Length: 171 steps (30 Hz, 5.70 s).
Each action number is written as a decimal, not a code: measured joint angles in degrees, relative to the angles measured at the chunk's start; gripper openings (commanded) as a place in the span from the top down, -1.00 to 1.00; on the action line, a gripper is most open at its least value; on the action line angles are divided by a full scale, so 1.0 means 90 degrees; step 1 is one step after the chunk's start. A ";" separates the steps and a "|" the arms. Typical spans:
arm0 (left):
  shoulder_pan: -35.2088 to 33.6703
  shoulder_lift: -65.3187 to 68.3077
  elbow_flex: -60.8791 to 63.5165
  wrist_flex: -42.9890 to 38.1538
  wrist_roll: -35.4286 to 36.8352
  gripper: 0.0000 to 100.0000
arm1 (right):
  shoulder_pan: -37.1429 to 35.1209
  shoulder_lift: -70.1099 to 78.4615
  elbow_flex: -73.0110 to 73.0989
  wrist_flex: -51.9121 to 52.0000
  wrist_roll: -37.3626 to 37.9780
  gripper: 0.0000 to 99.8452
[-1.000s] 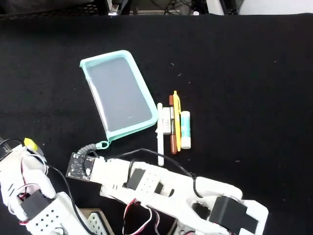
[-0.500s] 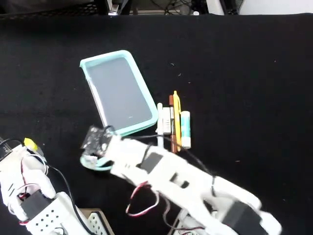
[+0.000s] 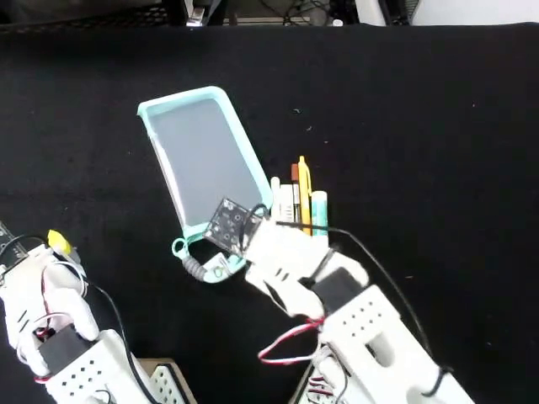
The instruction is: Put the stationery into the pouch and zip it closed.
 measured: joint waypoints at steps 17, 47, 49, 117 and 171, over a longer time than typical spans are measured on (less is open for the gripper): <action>0.0029 0.0000 0.0010 0.0000 0.0000 0.61 | 0.0000 -0.1231 -0.1748 0.2657 -0.0215 0.42; 0.0029 0.0000 0.0059 -0.0117 0.0000 0.61 | -0.0987 0.4396 -0.2413 0.0498 -0.0430 0.31; 0.0029 0.0000 0.0059 -0.0117 0.0000 0.61 | -0.0987 0.5031 -0.2686 0.0498 -0.0430 0.31; 0.1631 0.0000 0.0059 0.0400 -0.0996 0.60 | -0.0987 0.5011 -0.3077 0.0283 -0.0840 0.98; 0.6037 0.2022 -0.0244 -0.1573 0.1182 0.47 | -0.0176 0.4151 -0.3741 0.0088 -0.1788 0.98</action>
